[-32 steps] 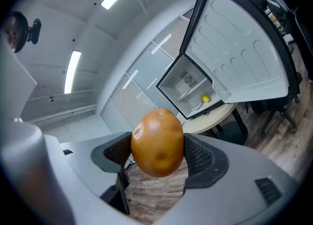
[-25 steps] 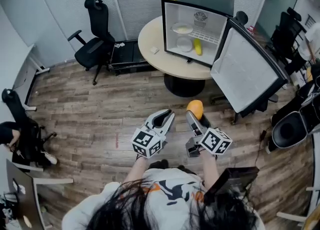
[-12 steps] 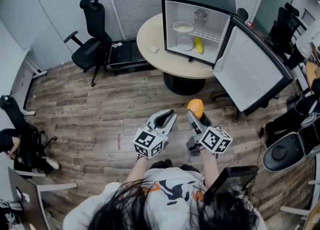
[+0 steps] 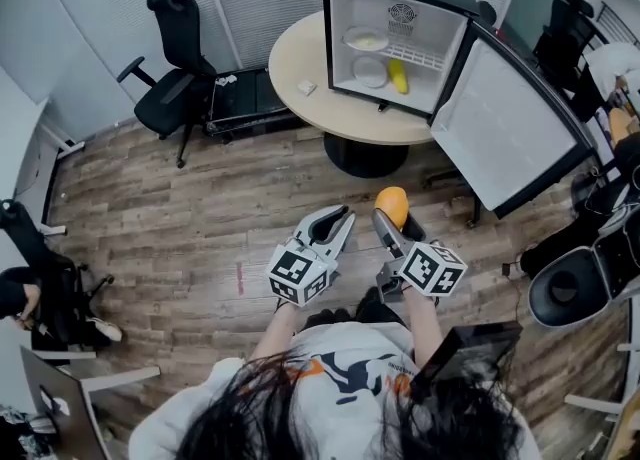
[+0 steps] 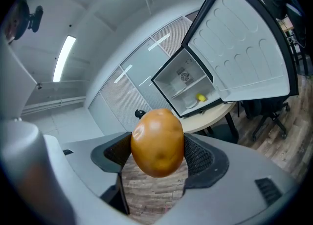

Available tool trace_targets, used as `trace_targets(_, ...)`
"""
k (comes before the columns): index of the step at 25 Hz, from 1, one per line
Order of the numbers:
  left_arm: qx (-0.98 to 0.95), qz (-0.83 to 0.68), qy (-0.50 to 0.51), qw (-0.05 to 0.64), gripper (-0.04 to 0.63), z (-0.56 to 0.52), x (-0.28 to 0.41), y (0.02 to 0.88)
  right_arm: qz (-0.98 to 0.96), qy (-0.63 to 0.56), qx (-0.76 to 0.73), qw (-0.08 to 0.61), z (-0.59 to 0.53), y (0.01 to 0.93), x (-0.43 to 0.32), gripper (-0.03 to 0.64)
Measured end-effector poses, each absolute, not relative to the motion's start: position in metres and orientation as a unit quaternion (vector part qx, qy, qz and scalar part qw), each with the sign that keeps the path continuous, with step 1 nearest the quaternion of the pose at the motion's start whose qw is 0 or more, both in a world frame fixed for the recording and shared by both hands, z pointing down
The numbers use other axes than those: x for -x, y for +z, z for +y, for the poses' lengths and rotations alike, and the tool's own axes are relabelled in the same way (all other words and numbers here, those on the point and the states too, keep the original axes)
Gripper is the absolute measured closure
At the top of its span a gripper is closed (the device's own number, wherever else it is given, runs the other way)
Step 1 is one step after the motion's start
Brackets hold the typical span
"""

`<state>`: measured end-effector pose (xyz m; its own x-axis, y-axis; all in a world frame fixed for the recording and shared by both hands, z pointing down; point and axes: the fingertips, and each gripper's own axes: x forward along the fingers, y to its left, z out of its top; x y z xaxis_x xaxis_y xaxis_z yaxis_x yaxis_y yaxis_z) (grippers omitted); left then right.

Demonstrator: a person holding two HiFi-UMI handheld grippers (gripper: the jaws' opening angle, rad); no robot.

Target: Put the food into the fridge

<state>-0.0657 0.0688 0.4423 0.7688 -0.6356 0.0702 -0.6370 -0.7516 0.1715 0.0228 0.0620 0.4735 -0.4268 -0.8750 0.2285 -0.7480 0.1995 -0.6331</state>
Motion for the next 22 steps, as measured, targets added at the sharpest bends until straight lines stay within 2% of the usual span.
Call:
trace_targets(11, -0.93, -0.351, 0.01, 0.107, 0.548, 0.029, 0.061, 0.456, 0.771, -0.347, 0.529, 0.073, 0.017, 0.483, -0.03, 0.276)
trace_targets(22, -0.927, -0.36, 0.022, 0.098, 0.548, -0.078, 0.022, 0.455, 0.783, -0.336, 0.519, 0.065, -0.094, 0.482, -0.067, 0.276)
